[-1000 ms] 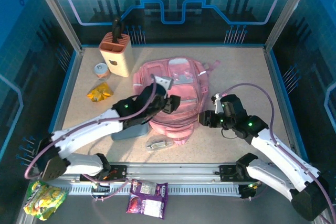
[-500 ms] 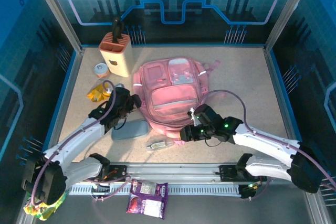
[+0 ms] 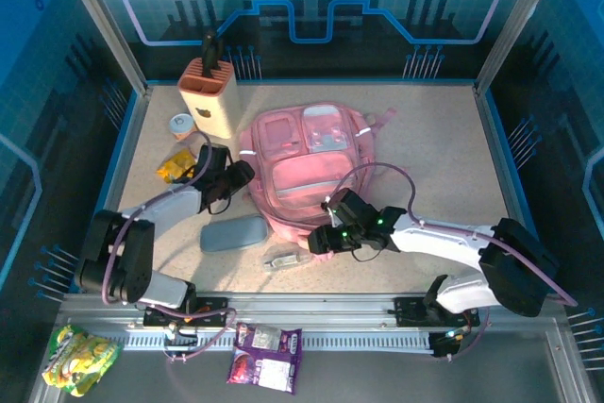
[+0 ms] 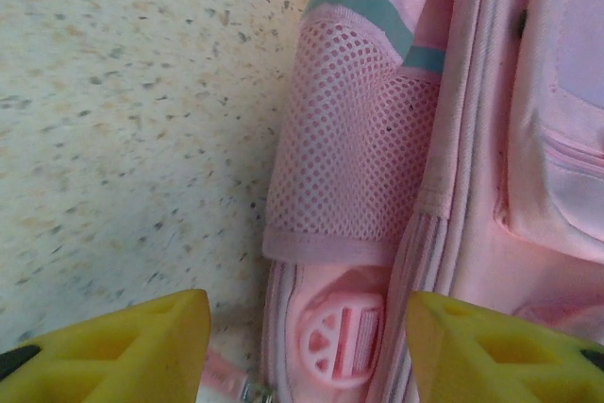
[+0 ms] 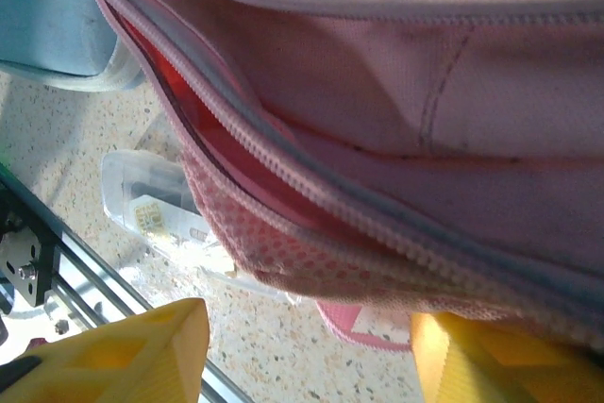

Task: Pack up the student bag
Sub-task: Rotate the student bag at the center of the table.

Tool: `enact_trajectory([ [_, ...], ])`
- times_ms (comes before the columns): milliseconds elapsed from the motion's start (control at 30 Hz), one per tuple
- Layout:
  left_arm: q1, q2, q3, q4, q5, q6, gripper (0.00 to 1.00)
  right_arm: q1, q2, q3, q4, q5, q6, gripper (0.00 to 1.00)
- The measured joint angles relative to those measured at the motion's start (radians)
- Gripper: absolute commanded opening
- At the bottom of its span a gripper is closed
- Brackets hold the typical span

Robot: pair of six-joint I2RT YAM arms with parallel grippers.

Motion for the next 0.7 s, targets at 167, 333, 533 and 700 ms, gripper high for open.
enact_trajectory([
  [167,0.0,0.117,0.032,0.05,0.027,0.001,0.49,-0.019,0.034,0.008,0.013,-0.015,0.001,0.62],
  [333,0.0,0.165,0.037,0.106,0.05,-0.019,0.24,-0.04,0.039,0.009,0.025,-0.034,0.0,0.63],
  [533,-0.007,0.19,0.041,0.159,0.079,-0.049,0.0,-0.124,0.057,0.029,0.018,-0.031,-0.053,0.67],
  [700,-0.06,0.184,0.04,0.187,0.052,-0.094,0.0,-0.277,0.103,0.07,-0.007,-0.015,-0.129,0.71],
])
